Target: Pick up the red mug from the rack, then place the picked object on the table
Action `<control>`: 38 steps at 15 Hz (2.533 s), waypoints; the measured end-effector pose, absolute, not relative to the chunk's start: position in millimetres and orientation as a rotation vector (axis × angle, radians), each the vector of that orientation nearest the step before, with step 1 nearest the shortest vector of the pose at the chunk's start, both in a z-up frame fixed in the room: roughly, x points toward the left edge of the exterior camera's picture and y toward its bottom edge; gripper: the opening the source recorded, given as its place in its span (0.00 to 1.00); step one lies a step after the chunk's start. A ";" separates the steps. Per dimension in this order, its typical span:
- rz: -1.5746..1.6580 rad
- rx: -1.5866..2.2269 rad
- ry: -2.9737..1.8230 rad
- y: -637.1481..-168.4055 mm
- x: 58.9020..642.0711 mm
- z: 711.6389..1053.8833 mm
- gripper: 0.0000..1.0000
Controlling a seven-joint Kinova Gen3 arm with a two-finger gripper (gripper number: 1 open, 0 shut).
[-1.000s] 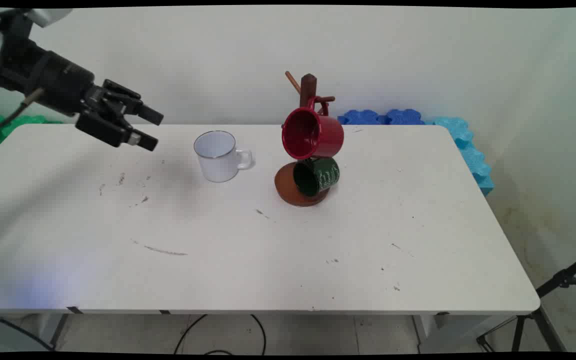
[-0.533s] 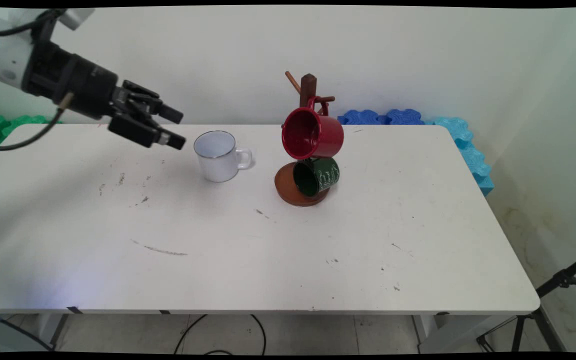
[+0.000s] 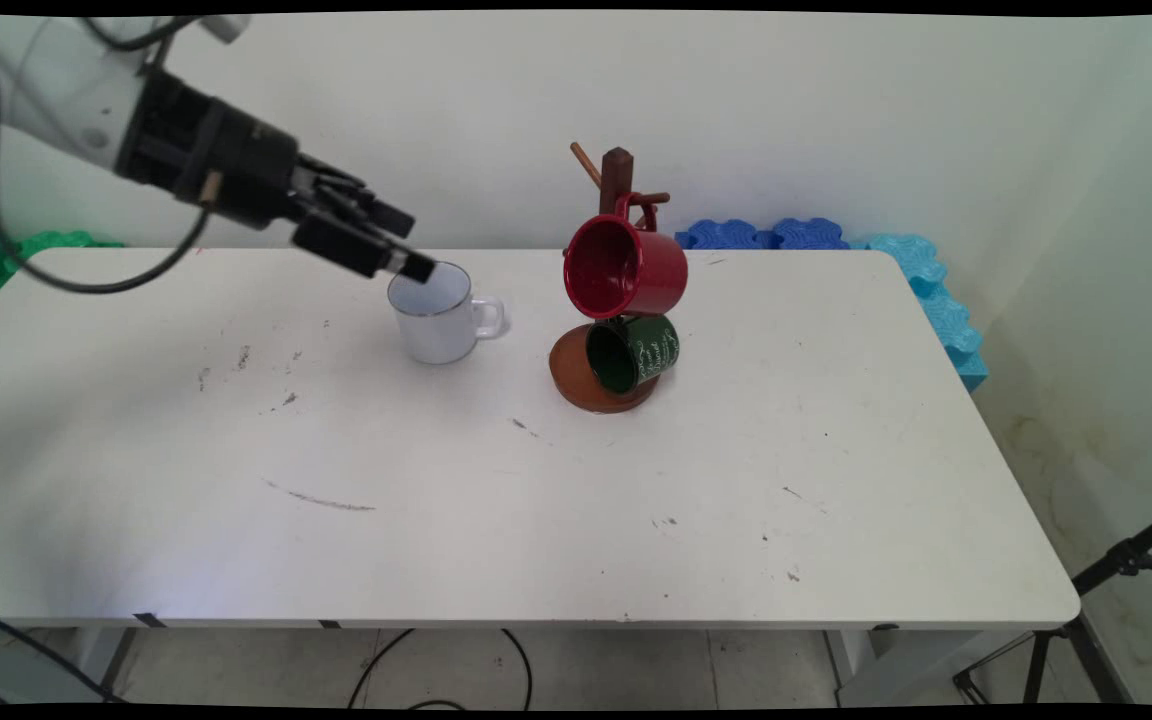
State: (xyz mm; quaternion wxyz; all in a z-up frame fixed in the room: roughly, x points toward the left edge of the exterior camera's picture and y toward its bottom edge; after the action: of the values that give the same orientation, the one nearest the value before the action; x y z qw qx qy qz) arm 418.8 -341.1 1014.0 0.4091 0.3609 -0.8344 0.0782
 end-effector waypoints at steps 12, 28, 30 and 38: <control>0.159 1.175 -1.959 -382.9 298.8 1011.2 1.00; 0.214 1.327 -1.892 -402.8 201.4 950.0 1.00; 0.224 1.314 -1.896 -403.4 198.2 946.4 1.00; 0.306 1.207 -1.933 -406.9 190.4 935.5 0.00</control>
State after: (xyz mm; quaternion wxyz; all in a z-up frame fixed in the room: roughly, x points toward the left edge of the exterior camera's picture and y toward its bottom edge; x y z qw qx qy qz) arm 190.4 -406.9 935.5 0.4090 0.4790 -0.7671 0.1215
